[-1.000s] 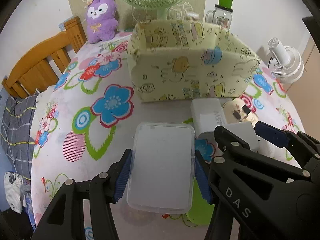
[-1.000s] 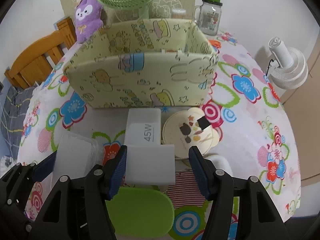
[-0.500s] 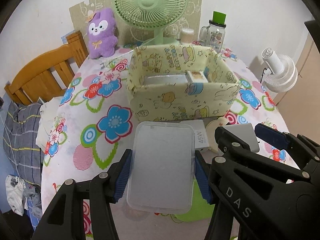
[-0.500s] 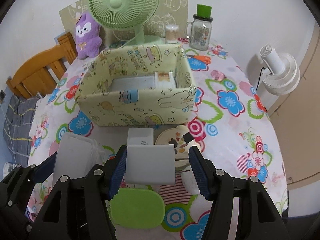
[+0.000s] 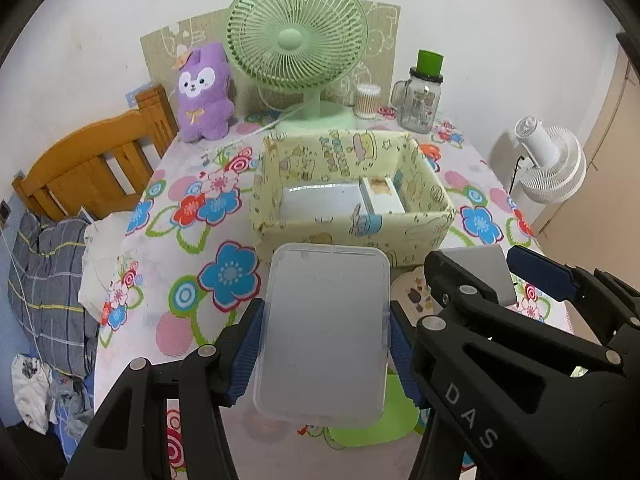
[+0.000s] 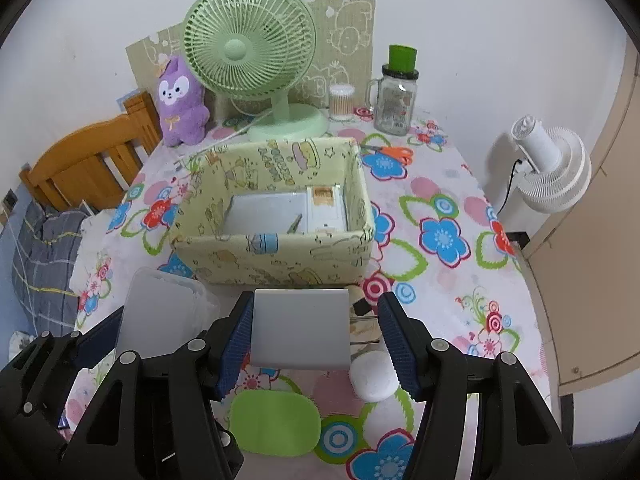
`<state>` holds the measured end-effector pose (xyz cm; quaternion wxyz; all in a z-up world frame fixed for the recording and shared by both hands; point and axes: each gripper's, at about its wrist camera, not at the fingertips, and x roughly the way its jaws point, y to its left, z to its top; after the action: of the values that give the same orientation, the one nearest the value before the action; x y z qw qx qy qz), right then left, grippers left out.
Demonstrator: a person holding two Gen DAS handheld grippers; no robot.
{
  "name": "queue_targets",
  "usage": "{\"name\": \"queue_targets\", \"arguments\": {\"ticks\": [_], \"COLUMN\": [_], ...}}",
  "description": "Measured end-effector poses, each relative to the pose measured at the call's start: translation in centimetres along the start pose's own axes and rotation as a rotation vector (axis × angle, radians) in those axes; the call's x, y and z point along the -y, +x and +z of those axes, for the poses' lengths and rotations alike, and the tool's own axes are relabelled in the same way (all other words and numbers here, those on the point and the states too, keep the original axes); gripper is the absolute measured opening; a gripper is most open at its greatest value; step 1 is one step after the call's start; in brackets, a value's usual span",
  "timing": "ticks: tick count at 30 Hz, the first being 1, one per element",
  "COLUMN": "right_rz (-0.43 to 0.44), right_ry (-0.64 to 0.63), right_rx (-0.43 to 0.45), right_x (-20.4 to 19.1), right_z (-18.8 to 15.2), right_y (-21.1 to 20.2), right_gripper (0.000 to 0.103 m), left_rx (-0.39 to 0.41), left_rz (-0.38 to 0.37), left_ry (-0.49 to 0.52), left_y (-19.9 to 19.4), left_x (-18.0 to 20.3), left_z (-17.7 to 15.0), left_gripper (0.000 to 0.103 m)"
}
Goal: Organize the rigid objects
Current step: 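Lift the container with the left tool while the right tool lifts the charger toward the box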
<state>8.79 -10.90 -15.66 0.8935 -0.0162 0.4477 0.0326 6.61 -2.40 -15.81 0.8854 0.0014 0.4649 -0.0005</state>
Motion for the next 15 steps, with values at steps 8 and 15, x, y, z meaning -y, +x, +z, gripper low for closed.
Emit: {"name": "queue_targets", "arguments": {"ticks": [8, 15], "right_rz": [-0.002, -0.002], "right_ry": [0.0, -0.011], "right_rx": [0.014, 0.034], "right_x": [0.4, 0.4], "right_z": [1.5, 3.2], "right_y": [-0.6, -0.9], "right_gripper": [0.065, 0.065], "left_rx": [0.009, 0.023], "left_rz": [0.015, 0.024], "left_ry": [0.008, 0.001], "left_y": [-0.6, -1.0], "left_x": [0.3, 0.4], "left_z": [1.5, 3.2], "left_gripper": [0.061, 0.061]}}
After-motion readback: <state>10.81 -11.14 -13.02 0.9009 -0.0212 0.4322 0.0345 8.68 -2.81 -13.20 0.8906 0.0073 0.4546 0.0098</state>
